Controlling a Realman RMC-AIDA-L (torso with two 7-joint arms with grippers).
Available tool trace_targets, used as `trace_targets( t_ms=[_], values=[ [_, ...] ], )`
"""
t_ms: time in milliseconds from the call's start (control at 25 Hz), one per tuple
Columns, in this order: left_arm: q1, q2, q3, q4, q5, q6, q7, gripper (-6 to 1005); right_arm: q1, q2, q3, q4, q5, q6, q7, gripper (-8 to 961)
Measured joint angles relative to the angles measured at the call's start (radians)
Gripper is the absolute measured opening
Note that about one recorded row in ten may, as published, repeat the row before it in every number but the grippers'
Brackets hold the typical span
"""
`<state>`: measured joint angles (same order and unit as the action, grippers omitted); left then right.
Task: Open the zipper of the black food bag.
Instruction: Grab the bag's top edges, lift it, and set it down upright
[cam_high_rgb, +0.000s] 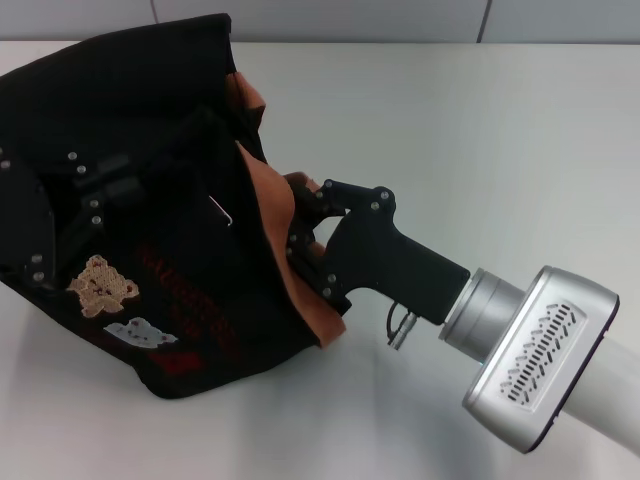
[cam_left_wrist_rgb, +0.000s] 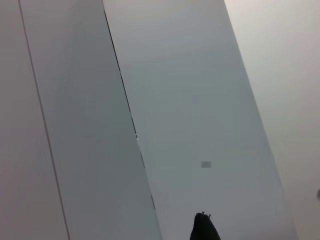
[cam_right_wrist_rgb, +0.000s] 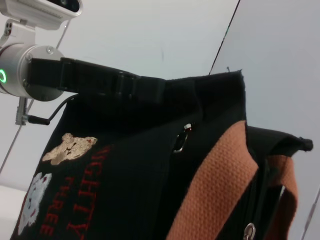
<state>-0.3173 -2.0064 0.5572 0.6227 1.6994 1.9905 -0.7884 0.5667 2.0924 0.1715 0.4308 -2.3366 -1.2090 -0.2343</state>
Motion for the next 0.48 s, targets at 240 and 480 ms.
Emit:
trace_targets(
  t_ms=[240,480],
  values=[
    [-0.001,-0.001,0.019,0.0,0.0,-0.001,0.001,91,0.002,0.0,0.065,0.003,0.004,0.001,-0.001,300],
    [-0.003,-0.003,0.02,-0.008,0.002,0.0,0.001,91,0.008,0.0,0.083,0.006,-0.001,0.029,-0.001,300]
  ],
)
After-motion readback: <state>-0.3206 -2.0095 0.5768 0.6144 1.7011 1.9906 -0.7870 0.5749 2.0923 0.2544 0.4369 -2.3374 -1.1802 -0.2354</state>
